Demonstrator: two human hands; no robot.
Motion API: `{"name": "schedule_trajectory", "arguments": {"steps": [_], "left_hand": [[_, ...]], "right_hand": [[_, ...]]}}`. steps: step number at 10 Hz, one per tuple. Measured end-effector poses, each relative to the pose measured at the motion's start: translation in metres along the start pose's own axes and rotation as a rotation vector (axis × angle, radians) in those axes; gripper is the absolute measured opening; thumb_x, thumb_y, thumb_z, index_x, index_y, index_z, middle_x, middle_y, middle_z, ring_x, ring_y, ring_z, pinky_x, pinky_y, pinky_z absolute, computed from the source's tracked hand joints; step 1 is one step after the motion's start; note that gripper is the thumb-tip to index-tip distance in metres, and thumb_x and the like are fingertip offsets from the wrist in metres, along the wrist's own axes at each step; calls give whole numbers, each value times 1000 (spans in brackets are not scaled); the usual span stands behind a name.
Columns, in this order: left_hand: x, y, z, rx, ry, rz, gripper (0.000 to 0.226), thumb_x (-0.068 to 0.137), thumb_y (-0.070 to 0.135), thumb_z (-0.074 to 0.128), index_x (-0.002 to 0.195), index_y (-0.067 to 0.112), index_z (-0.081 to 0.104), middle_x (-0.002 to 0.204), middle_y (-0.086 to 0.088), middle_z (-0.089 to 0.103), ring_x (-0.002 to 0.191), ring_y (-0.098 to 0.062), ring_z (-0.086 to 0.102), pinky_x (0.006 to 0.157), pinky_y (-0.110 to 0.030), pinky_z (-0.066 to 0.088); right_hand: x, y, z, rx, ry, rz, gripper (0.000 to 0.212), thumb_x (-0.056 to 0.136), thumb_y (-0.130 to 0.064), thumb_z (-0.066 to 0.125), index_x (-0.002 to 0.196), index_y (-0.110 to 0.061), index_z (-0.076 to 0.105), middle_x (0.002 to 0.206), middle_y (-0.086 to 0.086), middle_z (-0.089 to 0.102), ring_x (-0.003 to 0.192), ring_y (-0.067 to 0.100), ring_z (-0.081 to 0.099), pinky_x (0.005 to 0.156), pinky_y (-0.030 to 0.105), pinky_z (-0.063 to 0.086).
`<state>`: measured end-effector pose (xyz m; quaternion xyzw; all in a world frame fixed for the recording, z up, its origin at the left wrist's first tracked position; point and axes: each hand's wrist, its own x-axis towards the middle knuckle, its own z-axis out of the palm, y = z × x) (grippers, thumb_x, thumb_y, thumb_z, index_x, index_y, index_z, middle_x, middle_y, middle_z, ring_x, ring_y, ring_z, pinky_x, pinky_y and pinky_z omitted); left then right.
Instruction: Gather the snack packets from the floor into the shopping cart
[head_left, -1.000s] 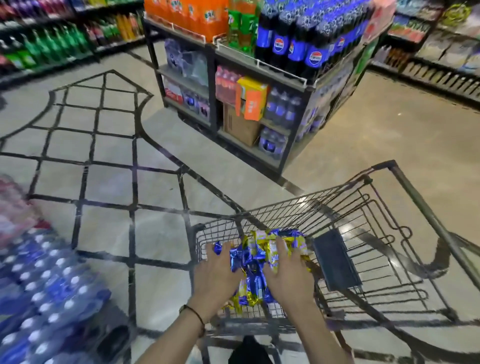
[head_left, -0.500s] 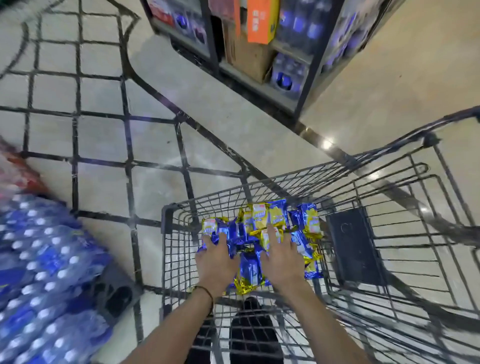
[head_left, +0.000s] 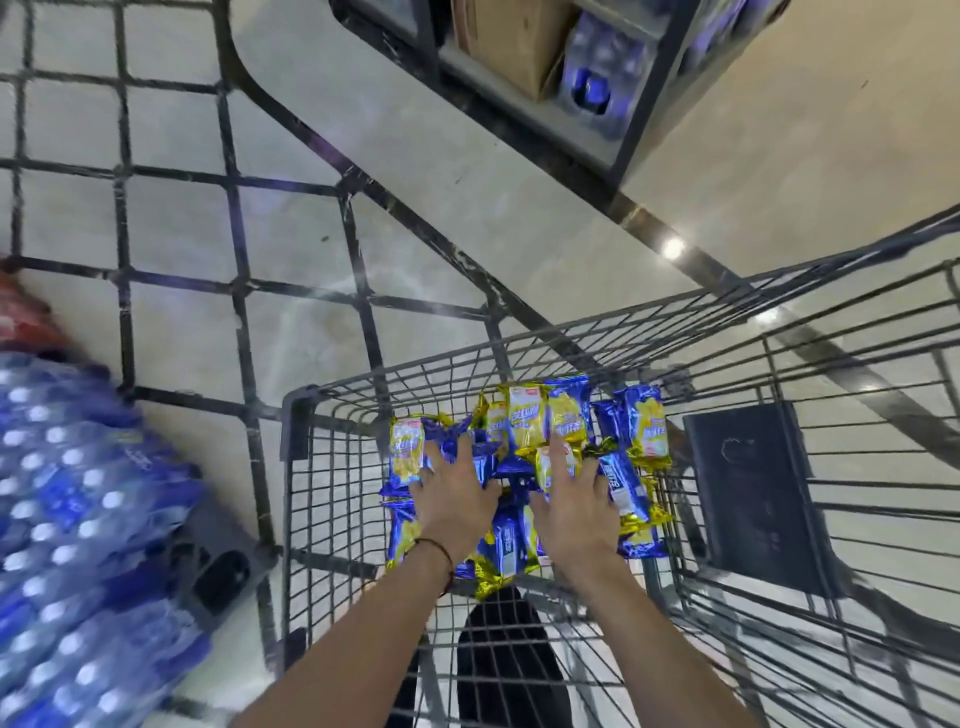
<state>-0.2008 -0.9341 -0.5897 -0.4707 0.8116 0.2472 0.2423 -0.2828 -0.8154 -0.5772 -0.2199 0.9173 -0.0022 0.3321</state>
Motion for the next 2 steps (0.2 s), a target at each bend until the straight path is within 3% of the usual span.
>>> {"name": "schedule_trajectory", "arguments": {"steps": [1,2], "left_hand": [[-7,-5,-5,-157,-13,30,77,89,40,62,153,31,21,157,-14,9,125,-42,48,102,-55,44],[-21,-13,-16,-240,-4,31,67,88,34,60,148,28,31,157,-15,9,120,-41,50,94,-51,50]], "right_hand": [[-4,2,-12,47,-18,22,81,96,-42,53,154,-30,-3,149,18,27,134,38,36,96,48,48],[-12,1,-24,17,-5,14,76,97,-40,51,153,-29,1,150,18,27,134,38,35,96,48,48]]}}
